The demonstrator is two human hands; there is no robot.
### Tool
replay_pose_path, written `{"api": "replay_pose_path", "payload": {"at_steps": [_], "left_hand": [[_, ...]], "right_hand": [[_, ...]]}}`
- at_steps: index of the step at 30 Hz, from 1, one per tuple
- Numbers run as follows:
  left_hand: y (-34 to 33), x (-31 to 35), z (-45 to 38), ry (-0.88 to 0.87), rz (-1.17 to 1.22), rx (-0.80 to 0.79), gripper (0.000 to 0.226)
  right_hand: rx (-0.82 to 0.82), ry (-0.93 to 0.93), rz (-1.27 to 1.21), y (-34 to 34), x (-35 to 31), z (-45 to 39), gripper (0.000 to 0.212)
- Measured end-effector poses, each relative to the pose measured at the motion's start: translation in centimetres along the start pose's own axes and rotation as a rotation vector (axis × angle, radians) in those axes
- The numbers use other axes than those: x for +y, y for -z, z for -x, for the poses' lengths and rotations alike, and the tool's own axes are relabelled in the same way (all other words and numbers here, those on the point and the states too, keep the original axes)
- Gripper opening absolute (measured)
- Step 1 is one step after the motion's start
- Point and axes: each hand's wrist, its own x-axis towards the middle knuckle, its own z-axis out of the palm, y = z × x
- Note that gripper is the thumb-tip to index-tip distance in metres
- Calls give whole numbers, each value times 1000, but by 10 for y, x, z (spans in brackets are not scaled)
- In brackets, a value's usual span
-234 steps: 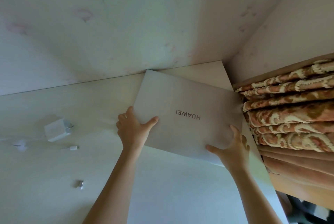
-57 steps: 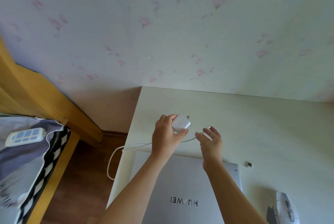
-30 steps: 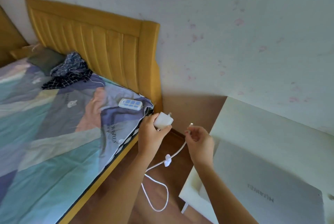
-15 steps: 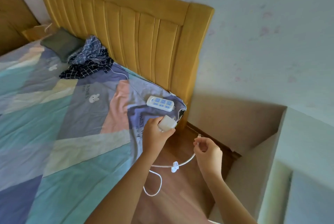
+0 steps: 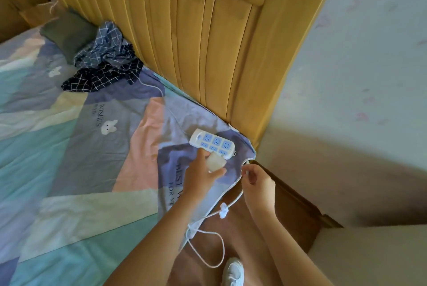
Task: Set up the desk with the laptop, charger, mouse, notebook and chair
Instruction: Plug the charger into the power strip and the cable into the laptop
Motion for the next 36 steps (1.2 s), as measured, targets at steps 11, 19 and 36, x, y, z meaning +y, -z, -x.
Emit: {"api": "replay_pose_path", "payload": {"at_steps": [11, 19, 36], "left_hand": [[-73, -74, -99, 92, -62, 13, 32], [-89, -97, -114, 41, -76, 24, 30], [-92, -90, -129, -11, -167, -15, 32]], "right_hand": [[-146, 106, 341, -85, 75, -122, 55], [-255, 261, 462, -123, 102, -143, 68], [-387, 216, 526, -125, 111, -166, 70]]}}
